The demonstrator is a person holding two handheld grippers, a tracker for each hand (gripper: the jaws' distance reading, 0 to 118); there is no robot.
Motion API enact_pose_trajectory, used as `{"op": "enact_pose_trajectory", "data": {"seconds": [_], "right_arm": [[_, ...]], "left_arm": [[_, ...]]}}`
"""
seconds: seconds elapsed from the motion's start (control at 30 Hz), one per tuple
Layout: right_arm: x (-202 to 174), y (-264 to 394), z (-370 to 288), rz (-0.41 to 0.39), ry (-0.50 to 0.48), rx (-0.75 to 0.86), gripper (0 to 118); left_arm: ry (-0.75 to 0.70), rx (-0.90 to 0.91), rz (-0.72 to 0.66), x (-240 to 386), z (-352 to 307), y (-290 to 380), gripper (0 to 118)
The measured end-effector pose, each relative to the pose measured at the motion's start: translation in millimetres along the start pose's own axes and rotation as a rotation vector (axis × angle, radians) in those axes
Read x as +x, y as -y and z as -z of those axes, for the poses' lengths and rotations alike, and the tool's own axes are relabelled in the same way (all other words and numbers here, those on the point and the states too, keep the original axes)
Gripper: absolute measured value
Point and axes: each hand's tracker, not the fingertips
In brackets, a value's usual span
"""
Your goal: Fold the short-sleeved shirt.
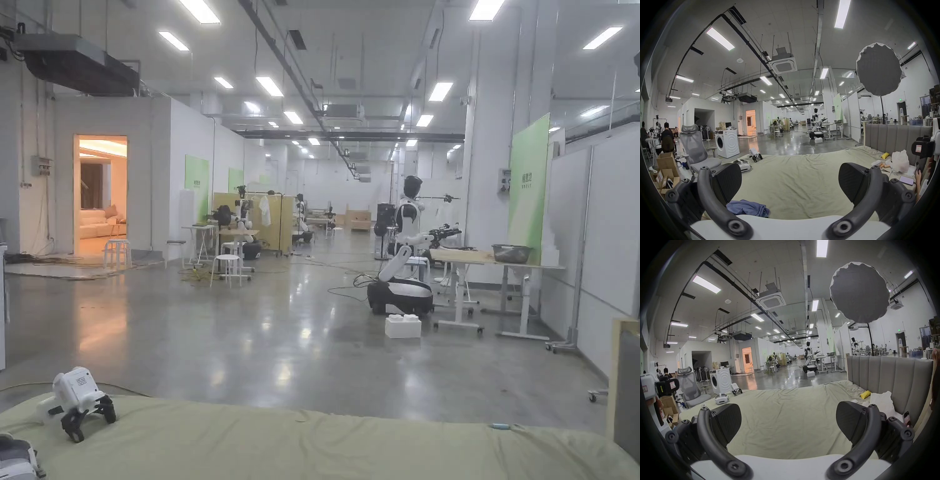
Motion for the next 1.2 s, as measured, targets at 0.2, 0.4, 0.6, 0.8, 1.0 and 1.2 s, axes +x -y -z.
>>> {"op": "enact_pose_trajectory", "data": {"seconds": [0.2, 0.4, 0.6, 0.8, 1.0, 1.2], "right_arm": [[6, -4, 0, 0.070, -0.052, 0.004, 116], [5, -11, 2, 0.065, -0.044, -0.002, 116], [-15, -21, 4, -0.059, 0.137, -0.063, 116], [-35, -22, 9, 0.026, 0.211, -0.203, 116], [-33, -22, 12, 0.053, 0.161, -0.176, 116], [-32, -20, 19, 0.050, 0.135, -0.164, 116]], "left_arm": [[0.016, -0.002, -0.001, 1, 0, 0, 118], [0.032, -0.005, 0.003, 4, 2, -2, 118], [0.051, -0.013, -0.010, 6, 6, -4, 118], [0.070, -0.029, -0.039, 7, 9, -3, 118], [0.085, -0.043, -0.055, 8, 11, -2, 118], [0.081, -0.048, -0.038, 10, 15, -1, 118]]}}
